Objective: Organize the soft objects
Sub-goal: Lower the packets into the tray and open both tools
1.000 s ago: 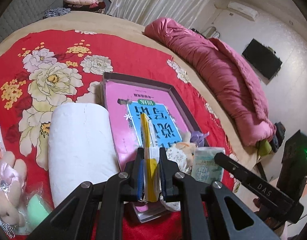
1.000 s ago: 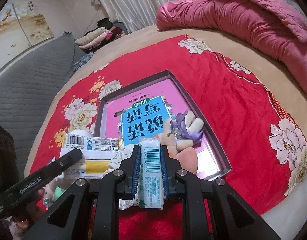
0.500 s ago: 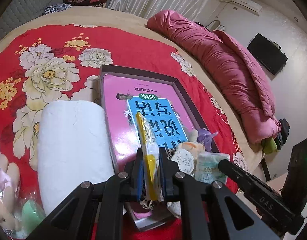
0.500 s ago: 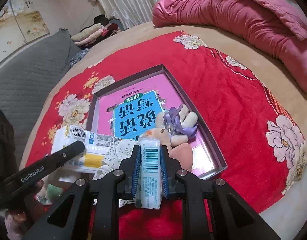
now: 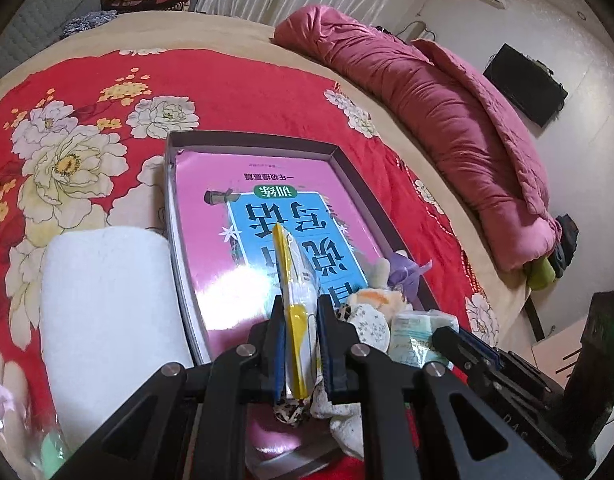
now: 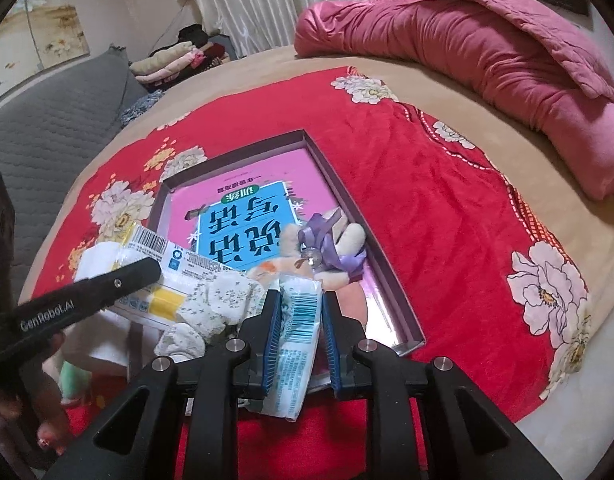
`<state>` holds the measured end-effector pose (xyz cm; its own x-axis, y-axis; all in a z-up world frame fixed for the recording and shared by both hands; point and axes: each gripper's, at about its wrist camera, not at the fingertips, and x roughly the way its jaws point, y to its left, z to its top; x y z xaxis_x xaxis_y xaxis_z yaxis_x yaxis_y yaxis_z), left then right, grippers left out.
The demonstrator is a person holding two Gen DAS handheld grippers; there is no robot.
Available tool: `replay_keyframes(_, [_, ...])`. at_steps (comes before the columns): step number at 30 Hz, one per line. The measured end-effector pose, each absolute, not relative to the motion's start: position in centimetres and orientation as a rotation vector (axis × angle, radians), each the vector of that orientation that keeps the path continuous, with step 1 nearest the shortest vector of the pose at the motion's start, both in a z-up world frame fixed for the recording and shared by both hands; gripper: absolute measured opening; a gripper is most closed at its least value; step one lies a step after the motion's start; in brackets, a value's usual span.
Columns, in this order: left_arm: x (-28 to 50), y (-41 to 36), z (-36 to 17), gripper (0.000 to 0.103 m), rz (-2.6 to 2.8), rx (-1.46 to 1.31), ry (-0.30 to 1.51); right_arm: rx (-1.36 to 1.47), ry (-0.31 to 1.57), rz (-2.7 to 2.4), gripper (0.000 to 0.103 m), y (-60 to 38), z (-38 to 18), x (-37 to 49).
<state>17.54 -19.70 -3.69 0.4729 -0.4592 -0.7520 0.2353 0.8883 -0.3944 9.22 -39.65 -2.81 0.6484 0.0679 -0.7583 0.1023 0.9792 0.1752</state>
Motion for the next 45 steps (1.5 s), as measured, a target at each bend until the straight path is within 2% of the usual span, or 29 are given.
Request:
replay_keyframes(9, [18.6,-20.0,-4.5,0.019,-0.374,-0.166,1.027,0.166,0.868,-0.064,0.034,-39.6,-3.3,9.3])
replay_keyframes(13, [18.6,-20.6,-4.5,0.022,-0.359,-0.127,1.029,0.134,0.867,-0.089,0.047,-39.5,-3.2,9.4])
replay_keyframes(28, [19.7,-23.3,-5.5,0.04,-0.365,0.001,1.079,0.113,0.858,-0.116,0.048,-40.5,-1.1,7.0])
replay_keyframes(38, [19.4,-22.6,-4.2,0.041,-0.339,0.016,1.041,0.074,0.932,-0.141,0.049,-39.8,-2.2,6.1])
replay_keyframes(41, [19.4,-22.2,-3.6,0.046,-0.362,-0.017,1.036,0.099,0.957,-0.135,0.049,-40.3,-3.2,6.5])
replay_keyframes(43, [19.4,-22.1,-3.2,0.05,-0.368,-0.021,1.029,0.115,0.951,-0.135,0.055,-40.5,-3.4,6.7])
replay_keyframes(45, [19.4,-22.2,-3.1,0.05,-0.374,-0.014,1.037,0.116,0.948,-0.136,0.056,-40.6,-3.6,7.1])
